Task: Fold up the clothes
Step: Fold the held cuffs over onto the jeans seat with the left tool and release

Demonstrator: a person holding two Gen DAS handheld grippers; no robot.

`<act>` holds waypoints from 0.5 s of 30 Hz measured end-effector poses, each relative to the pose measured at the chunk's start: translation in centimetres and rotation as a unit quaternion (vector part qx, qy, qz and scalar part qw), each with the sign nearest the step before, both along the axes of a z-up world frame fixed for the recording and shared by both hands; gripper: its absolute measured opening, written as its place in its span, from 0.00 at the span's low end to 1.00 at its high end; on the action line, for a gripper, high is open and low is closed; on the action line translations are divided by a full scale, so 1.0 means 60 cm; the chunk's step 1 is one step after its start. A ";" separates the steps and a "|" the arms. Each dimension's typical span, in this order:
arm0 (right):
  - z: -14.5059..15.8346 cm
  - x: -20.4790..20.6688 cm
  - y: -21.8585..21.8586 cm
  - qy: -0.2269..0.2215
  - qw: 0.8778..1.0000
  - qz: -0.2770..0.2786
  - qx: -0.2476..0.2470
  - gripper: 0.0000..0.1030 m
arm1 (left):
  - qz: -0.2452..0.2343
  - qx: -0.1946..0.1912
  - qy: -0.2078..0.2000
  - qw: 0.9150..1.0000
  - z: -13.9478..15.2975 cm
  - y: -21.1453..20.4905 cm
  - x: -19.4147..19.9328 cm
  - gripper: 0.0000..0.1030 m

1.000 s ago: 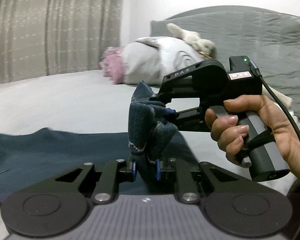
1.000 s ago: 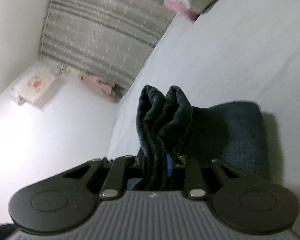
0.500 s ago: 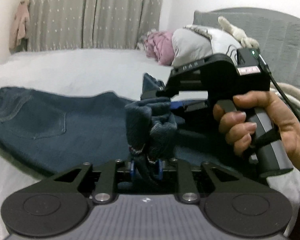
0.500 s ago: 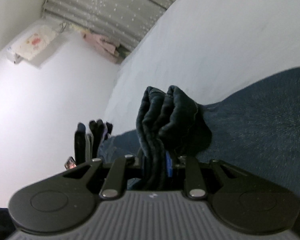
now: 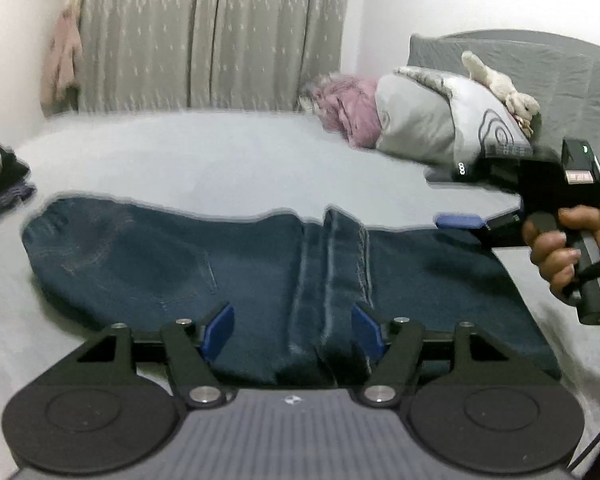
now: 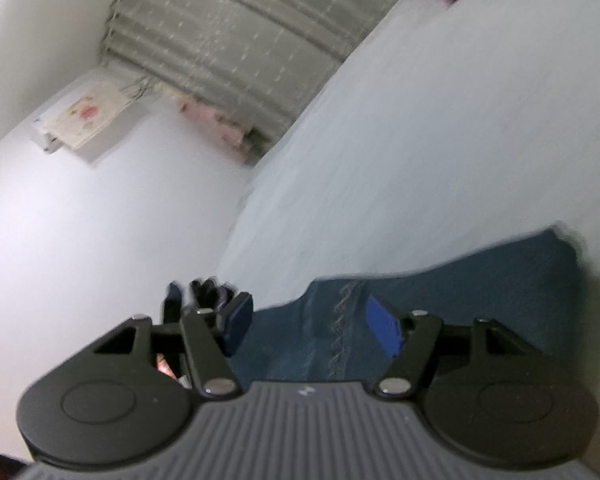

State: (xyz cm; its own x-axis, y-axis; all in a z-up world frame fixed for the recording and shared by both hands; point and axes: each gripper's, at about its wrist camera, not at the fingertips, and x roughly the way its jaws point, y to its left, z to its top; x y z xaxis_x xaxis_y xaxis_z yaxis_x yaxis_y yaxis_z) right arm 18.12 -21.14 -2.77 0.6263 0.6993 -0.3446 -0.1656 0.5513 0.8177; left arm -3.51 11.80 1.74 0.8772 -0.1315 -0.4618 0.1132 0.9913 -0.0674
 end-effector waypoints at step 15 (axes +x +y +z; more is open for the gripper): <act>-0.067 -0.005 -0.001 -0.003 0.993 -0.040 -0.108 0.28 | 0.025 -0.016 0.075 0.997 -0.071 -0.019 0.078 0.62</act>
